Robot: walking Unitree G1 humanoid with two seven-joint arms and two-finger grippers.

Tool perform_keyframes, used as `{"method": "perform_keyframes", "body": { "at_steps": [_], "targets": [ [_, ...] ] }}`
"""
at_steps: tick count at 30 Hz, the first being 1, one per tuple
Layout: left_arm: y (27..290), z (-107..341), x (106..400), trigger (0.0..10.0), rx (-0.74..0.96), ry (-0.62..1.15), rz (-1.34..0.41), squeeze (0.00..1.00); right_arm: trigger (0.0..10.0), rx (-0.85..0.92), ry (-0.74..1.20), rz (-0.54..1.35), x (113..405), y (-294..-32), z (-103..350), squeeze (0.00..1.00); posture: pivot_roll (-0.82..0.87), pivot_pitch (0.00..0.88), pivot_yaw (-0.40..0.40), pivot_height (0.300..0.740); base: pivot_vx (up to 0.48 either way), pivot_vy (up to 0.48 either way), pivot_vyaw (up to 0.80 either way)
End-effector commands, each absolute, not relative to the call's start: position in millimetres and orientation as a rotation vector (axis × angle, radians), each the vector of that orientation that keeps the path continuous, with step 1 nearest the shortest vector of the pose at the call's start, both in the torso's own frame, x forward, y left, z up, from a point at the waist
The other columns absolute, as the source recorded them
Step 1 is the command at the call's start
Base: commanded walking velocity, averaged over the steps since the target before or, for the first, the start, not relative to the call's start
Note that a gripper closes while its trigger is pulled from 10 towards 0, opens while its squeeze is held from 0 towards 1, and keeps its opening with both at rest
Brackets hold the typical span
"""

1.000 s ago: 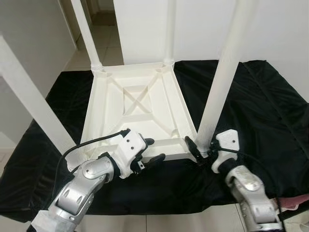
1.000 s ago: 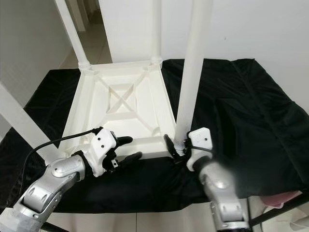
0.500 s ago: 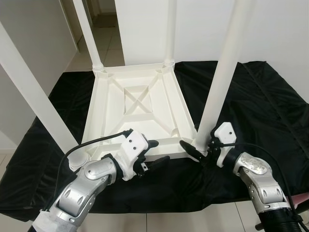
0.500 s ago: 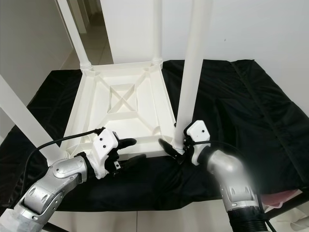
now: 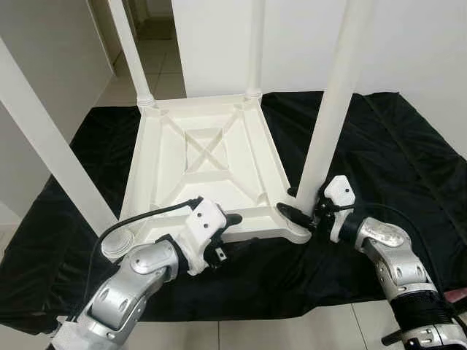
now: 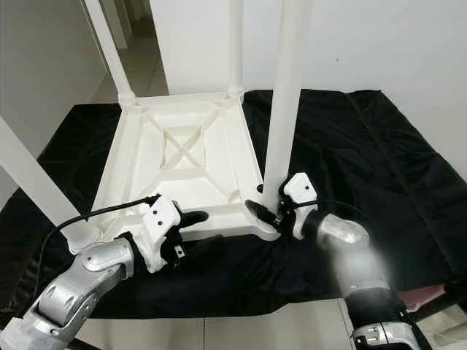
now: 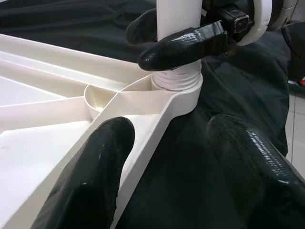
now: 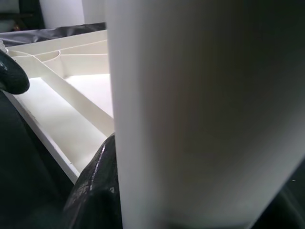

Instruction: Building children table

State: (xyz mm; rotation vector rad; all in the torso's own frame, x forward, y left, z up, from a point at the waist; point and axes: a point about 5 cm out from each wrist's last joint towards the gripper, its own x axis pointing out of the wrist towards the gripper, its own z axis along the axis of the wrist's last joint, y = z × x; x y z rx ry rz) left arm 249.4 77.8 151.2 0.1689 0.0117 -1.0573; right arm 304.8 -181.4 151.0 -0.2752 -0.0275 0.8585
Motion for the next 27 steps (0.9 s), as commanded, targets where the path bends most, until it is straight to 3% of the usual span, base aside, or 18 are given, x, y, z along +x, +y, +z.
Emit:
{"method": "perform_keyframes", "body": {
  "at_steps": [1, 11, 14, 27],
  "targets": [
    [77.2, 150.1, 246.8, 10.0, 0.172, 0.027, -1.096, 0.00, 10.0, -0.241, 0.007, 0.877, 301.3, -177.2, 144.5, 0.00, -0.07, 0.028, 0.040, 0.740, 0.000, 0.000, 0.00],
    [77.3, 148.5, 247.3, 10.0, 0.176, 0.030, -1.104, 0.00, 10.0, -0.160, -0.004, 0.795, 297.9, -173.6, 143.5, 0.00, -0.08, 0.018, 0.037, 0.740, 0.000, 0.000, 0.00],
    [77.3, 146.8, 248.5, 10.0, 0.178, 0.033, -1.104, 0.00, 10.0, -0.146, -0.011, 0.638, 292.9, -169.6, 142.5, 0.00, -0.09, 0.020, 0.035, 0.740, 0.000, 0.000, 0.00],
    [83.1, 146.1, 252.1, 10.0, 0.187, 0.045, -1.101, 0.00, 10.0, -0.040, -0.008, 0.285, 264.7, -143.3, 131.2, 0.00, -0.10, 0.017, 0.065, 0.740, 0.000, 0.000, 0.00]
  ]
}}
